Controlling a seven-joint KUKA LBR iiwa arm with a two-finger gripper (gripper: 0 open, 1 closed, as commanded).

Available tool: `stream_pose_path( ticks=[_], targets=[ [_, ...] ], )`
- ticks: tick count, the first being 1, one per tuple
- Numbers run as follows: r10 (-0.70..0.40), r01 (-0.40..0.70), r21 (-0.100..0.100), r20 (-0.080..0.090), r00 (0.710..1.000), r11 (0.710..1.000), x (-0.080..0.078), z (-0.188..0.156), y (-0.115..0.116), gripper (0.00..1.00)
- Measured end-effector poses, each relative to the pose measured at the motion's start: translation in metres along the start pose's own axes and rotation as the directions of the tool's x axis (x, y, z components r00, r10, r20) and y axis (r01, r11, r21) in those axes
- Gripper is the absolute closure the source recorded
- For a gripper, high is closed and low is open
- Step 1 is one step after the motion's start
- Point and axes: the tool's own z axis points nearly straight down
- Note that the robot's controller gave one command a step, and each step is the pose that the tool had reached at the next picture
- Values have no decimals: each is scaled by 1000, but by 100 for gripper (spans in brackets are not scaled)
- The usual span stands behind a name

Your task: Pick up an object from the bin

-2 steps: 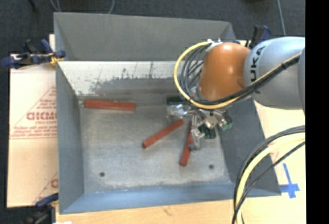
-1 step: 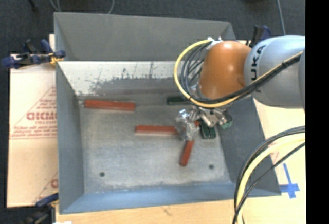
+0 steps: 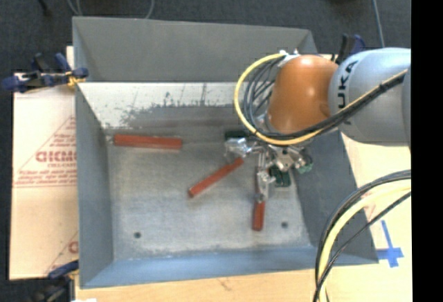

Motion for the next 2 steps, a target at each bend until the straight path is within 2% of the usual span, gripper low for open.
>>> stream_pose_path(
  ticks=[1,2],
  targets=[
    [-107,107,4,2,994,994,-38,14,22,0],
    [-559,559,2,0,829,829,-59,10,25,0]
  ],
)
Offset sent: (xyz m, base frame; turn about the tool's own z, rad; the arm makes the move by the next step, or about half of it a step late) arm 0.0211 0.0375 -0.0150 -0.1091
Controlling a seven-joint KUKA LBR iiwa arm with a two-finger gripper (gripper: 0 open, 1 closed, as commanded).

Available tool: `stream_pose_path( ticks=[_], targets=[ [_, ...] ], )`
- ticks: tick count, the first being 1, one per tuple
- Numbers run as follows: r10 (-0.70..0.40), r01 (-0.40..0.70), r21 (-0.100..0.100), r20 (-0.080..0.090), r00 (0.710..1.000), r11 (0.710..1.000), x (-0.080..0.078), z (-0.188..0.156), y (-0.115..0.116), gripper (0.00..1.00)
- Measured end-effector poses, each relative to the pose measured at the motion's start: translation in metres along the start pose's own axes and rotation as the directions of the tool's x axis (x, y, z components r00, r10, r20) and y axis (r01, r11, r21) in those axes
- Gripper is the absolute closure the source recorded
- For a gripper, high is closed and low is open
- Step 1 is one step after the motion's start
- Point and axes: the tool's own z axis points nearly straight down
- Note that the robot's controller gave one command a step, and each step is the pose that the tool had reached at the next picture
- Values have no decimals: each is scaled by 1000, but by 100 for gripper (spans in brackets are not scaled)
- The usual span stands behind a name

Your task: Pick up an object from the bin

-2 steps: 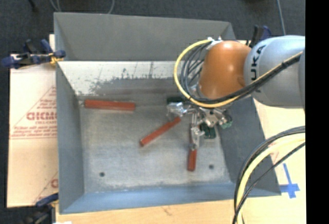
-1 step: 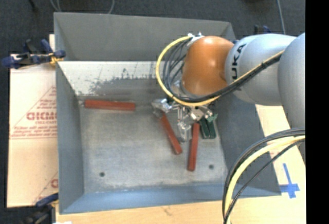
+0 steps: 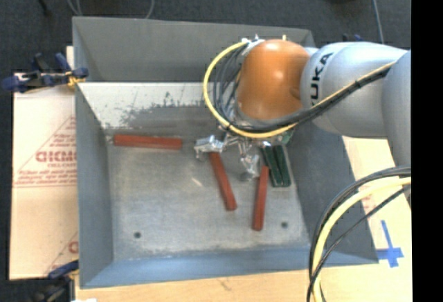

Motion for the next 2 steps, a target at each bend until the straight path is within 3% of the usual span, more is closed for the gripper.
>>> stream_pose_path(
  ticks=[1,2],
  targets=[
    [5,-5,-3,1,1000,1000,0,0,0,100],
    [33,-33,6,3,999,999,-2,-168,25,100]
  ],
)
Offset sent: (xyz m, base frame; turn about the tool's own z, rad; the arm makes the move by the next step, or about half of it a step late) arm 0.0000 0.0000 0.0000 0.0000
